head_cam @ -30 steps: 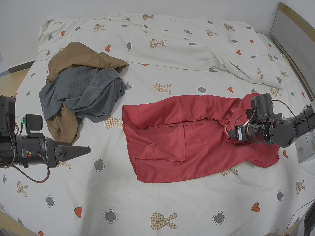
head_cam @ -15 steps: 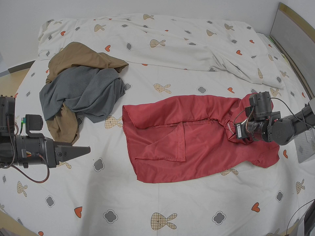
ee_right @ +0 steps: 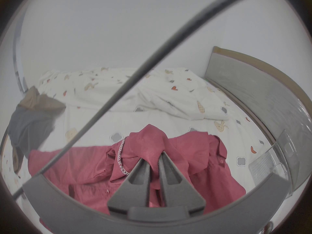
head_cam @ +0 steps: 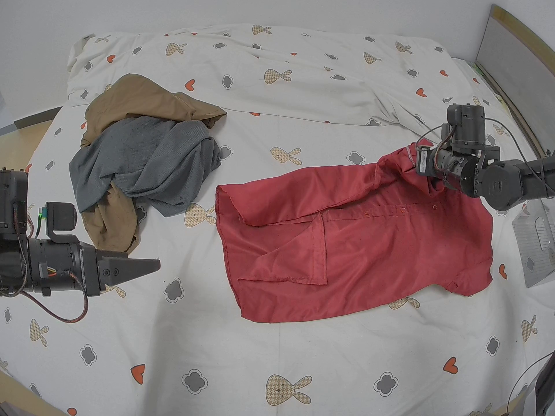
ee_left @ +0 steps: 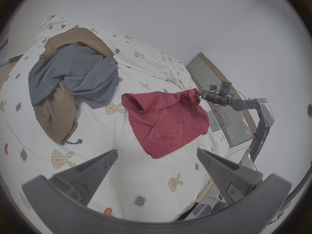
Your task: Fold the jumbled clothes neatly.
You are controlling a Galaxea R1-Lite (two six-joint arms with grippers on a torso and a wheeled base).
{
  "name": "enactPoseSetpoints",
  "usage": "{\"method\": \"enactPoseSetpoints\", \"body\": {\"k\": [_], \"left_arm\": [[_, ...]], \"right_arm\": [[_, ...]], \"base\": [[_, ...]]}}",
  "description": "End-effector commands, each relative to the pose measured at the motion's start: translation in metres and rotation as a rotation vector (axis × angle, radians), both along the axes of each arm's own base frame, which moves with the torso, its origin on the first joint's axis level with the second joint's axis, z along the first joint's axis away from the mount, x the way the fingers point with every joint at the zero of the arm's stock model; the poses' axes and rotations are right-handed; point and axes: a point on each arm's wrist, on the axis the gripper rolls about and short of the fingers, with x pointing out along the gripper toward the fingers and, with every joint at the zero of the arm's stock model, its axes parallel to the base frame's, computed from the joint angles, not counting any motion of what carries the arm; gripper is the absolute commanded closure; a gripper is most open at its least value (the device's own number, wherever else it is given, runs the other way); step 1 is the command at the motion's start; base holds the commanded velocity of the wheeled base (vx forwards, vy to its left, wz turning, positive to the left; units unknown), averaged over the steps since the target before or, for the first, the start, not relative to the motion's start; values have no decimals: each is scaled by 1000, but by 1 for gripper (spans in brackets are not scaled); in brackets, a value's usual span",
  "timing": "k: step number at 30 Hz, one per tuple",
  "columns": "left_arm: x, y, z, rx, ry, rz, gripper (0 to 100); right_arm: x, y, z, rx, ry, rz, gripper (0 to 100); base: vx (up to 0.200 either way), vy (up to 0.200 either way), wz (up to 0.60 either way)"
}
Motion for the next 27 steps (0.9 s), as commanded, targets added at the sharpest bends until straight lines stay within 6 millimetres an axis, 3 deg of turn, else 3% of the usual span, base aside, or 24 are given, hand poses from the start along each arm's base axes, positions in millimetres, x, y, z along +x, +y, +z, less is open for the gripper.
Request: {"method": "enactPoseSetpoints", "body": {"k": [1,6,11,12,17,20,22,27], "left_arm": [[3,-1,-3,1,13,-2,0],[6,-1,-5,4,27,-2,0],[8,-2,-8,14,29,-8,0],[8,-2,-9,29,25,-16,0],[8,-3,-19,70,30,-41,0],[9,-8,-22,105,35,-39,0],[8,-11,-23,117,34,-38,0],[8,-21,-20,134,1,-54,0]], "right_arm": [[15,3,7,23,-52,-49,100],[32,8,0,38,-114,-65,100],[54,13,-23,52,-180,-70,100],[57,14,-26,55,-195,-69,0],[56,16,-21,70,-226,-61,0],[33,14,22,101,-306,-46,0],[24,10,37,109,-333,-47,0],[14,-10,44,102,-302,-87,0]], "base": [[0,0,0],[0,0,0],[0,0,0],[0,0,0],[0,0,0],[0,0,0],[0,0,0],[0,0,0]]}}
